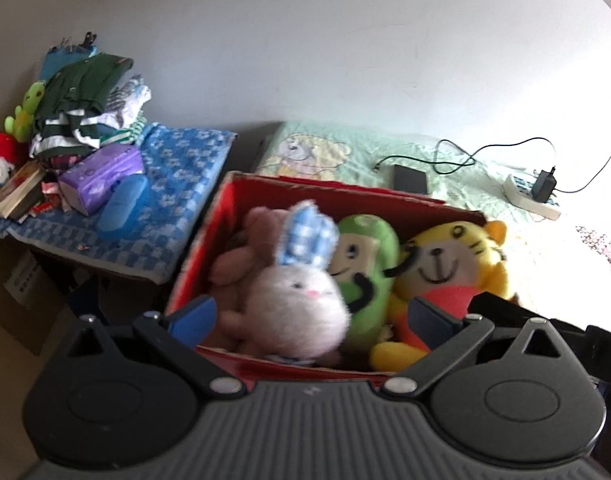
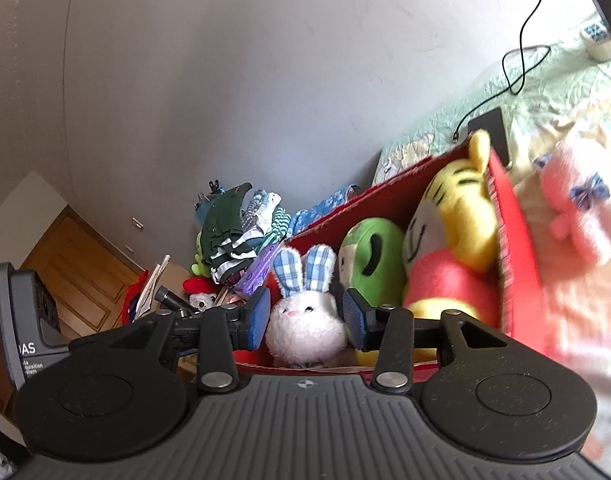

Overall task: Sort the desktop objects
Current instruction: 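Move both grippers to the pink bunny plush with blue bow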

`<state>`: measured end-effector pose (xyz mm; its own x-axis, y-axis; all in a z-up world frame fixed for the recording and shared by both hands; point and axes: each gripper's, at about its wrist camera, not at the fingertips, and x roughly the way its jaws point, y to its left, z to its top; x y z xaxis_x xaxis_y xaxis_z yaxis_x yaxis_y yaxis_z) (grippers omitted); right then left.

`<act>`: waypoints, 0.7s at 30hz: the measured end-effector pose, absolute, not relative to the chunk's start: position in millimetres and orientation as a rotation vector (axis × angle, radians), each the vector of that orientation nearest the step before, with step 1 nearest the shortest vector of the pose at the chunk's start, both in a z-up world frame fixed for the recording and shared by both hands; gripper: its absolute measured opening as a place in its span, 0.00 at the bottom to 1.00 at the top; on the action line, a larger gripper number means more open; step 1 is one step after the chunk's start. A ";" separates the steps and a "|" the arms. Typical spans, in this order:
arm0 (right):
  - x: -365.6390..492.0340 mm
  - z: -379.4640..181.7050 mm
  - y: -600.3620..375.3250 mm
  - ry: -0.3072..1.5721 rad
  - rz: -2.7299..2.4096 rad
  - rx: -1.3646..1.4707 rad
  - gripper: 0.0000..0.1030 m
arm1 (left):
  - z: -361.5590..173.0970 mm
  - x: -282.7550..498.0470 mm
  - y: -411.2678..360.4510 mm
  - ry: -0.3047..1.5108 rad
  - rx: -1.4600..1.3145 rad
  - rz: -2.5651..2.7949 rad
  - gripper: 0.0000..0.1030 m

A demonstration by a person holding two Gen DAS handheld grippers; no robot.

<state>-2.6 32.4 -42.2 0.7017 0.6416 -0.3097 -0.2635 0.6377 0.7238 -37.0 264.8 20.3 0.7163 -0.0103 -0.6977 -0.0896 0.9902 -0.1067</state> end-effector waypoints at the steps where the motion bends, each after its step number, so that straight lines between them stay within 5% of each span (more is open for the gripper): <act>1: -4.1 -40.5 26.2 0.588 0.553 0.696 0.44 | 21.3 -36.2 257.9 0.773 -0.137 0.038 0.99; 21: -2.2 -45.4 -92.9 0.583 0.501 0.709 0.44 | 16.4 -2.3 129.6 0.813 -0.087 -0.004 0.99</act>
<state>-2.2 -92.9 -45.4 0.7304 0.6033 -0.3203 -0.2260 0.6559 0.7202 -2.3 129.6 16.4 0.6874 -0.0374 -0.7253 -0.0295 0.9964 -0.0794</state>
